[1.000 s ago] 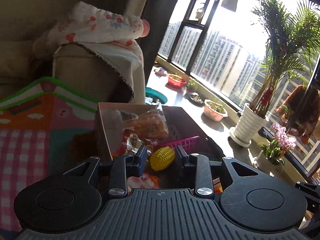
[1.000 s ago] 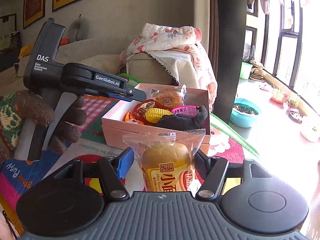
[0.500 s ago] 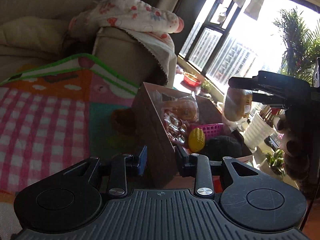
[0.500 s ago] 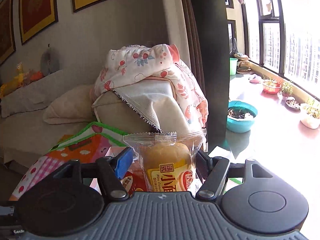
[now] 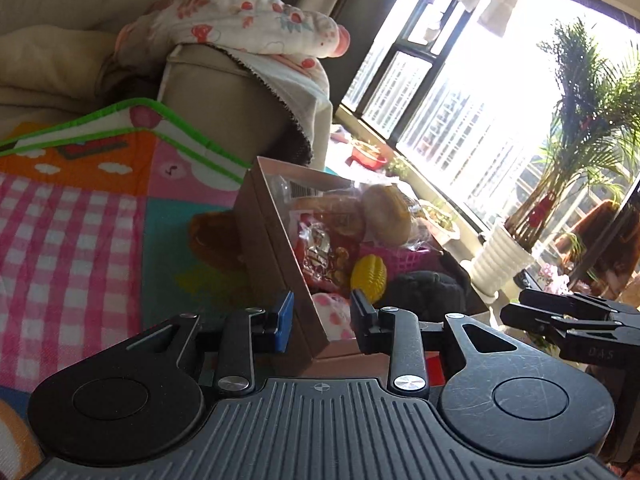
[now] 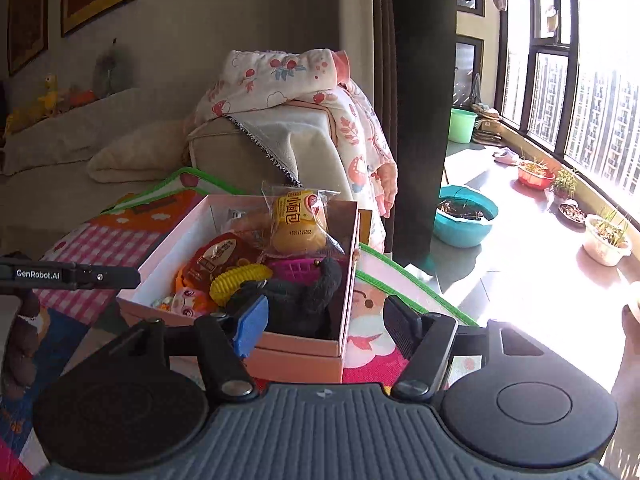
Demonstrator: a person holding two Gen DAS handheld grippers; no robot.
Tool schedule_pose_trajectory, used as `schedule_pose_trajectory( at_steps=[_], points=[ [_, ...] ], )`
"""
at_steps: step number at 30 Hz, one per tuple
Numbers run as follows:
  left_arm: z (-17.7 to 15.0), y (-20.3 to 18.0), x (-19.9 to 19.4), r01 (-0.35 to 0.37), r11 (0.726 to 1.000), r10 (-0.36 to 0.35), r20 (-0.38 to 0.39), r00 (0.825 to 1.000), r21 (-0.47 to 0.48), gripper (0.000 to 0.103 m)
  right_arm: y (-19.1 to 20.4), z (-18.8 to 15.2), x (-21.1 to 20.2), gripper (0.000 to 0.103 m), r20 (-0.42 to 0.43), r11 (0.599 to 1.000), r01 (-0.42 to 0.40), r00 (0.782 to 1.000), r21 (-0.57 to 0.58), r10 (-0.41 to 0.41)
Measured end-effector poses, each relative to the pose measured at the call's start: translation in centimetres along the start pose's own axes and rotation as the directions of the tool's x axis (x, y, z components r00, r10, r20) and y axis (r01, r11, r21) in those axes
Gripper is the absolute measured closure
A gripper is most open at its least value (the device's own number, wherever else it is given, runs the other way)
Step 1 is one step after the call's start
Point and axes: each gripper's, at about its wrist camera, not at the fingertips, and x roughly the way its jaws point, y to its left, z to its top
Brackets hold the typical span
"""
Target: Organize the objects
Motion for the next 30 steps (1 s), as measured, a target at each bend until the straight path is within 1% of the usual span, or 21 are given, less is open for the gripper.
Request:
schedule_pose_trajectory(
  at_steps=[2, 3, 4, 6, 7, 8, 9, 11, 13, 14, 15, 18, 20, 22, 24, 25, 26, 27, 28, 30],
  points=[
    [-0.1, -0.4, 0.8, -0.057, 0.998, 0.057, -0.011, 0.998, 0.032, 0.068, 0.9, -1.6, 0.6, 0.039, -0.036, 0.999, 0.004, 0.999, -0.046, -0.005],
    [-0.1, -0.5, 1.2, -0.097, 0.994, 0.098, -0.019, 0.995, 0.045, 0.067, 1.4, -2.1, 1.2, 0.04, -0.052, 0.998, 0.008, 0.999, -0.06, -0.011],
    [-0.1, -0.3, 1.3, -0.122, 0.992, 0.123, -0.018, 0.992, 0.044, 0.065, 1.8, -2.4, 1.7, 0.043, -0.064, 0.997, 0.012, 0.998, -0.072, -0.016],
    [0.1, 0.3, 1.3, -0.155, 0.987, 0.156, -0.019, 0.988, 0.039, 0.044, 2.6, -2.5, 2.9, 0.046, -0.071, 0.996, 0.017, 0.997, -0.093, -0.024],
    [0.2, 0.6, 1.1, -0.18, 0.983, 0.18, -0.007, 0.984, 0.043, 0.04, 2.9, -2.5, 3.3, 0.046, -0.07, 0.995, 0.017, 0.997, -0.093, -0.023],
    [0.2, 0.8, 0.9, -0.203, 0.978, 0.202, 0.01, 0.979, 0.051, 0.031, 3.3, -2.3, 3.8, 0.046, -0.068, 0.996, 0.025, 0.997, -0.085, -0.031],
    [0.2, 1.2, 0.6, -0.234, 0.97, 0.233, 0.033, 0.972, 0.062, 0.026, 3.5, -2.2, 4.1, 0.046, -0.06, 0.997, 0.024, 0.998, -0.079, -0.029],
    [0.4, 2.3, 0.1, -0.279, 0.959, 0.275, 0.067, 0.959, 0.054, 0.023, 4.2, -1.2, 5.3, 0.046, -0.051, 0.999, 0.007, 0.999, -0.043, -0.009],
    [1.0, 4.1, -0.1, -0.319, 0.947, 0.316, 0.09, 0.944, 0.025, 0.015, 5.2, 0.0, 7.0, 0.046, -0.05, 1.0, -0.001, 0.999, -0.005, 0.001],
    [1.3, 4.9, -0.1, -0.341, 0.94, 0.338, 0.098, 0.936, 0.016, 0.007, 5.9, 0.6, 7.9, 0.046, -0.051, 1.0, -0.003, 0.999, 0.008, 0.004],
    [1.9, 6.1, 0.0, -0.369, 0.929, 0.365, 0.111, 0.924, 0.011, 0.003, 6.5, 1.2, 8.7, 0.046, -0.053, 1.0, -0.011, 0.999, 0.012, 0.012],
    [3.4, 9.1, 0.0, -0.399, 0.917, 0.396, 0.146, 0.907, -0.005, 0.002, 8.4, 2.6, 10.4, 0.046, -0.056, 0.999, -0.04, 0.998, 0.009, 0.04],
    [4.2, 10.6, 0.1, -0.407, 0.913, 0.405, 0.146, 0.903, -0.018, 0.002, 9.6, 3.0, 10.7, 0.046, -0.034, 1.0, -0.017, 0.999, -0.014, 0.016],
    [4.6, 11.0, 0.1, -0.41, 0.912, 0.404, 0.157, 0.901, 0.006, 0.002, 10.2, 3.0, 10.8, 0.044, -0.029, 1.0, -0.008, 1.0, -0.021, 0.007],
    [4.6, 10.7, -0.2, -0.411, 0.911, 0.402, 0.167, 0.9, 0.024, 0.003, 10.3, 2.6, 10.6, 0.034, -0.033, 1.0, 0.025, 0.999, -0.016, -0.025],
    [4.3, 10.3, -0.8, -0.412, 0.911, 0.4, 0.191, 0.896, 0.024, 0.003, 10.4, 2.2, 10.3, 0.025, -0.034, 0.999, 0.033, 0.999, -0.021, -0.033],
    [4.0, 9.7, -1.6, -0.407, 0.913, 0.391, 0.222, 0.893, 0.029, 0.003, 10.4, 1.8, 9.8, 0.019, -0.033, 0.999, 0.032, 0.999, -0.026, -0.033],
    [3.6, 9.1, -2.5, -0.392, 0.919, 0.371, 0.246, 0.896, 0.043, 0.003, 10.5, 1.3, 9.4, 0.018, -0.033, 0.999, 0.03, 0.999, -0.028, -0.031],
    [2.9, 8.2, -3.5, -0.363, 0.929, 0.334, 0.26, 0.906, 0.069, 0.003, 10.5, 0.7, 8.7, 0.017, -0.04, 0.999, 0.026, 0.999, -0.028, -0.027],
    [1.6, 7.0, -5.0, -0.319, 0.942, 0.286, 0.248, 0.925, 0.104, 0.003, 10.7, -0.6, 7.3, 0.012, -0.061, 1.0, 0.012, 0.998, -0.012, -0.013]
  ],
)
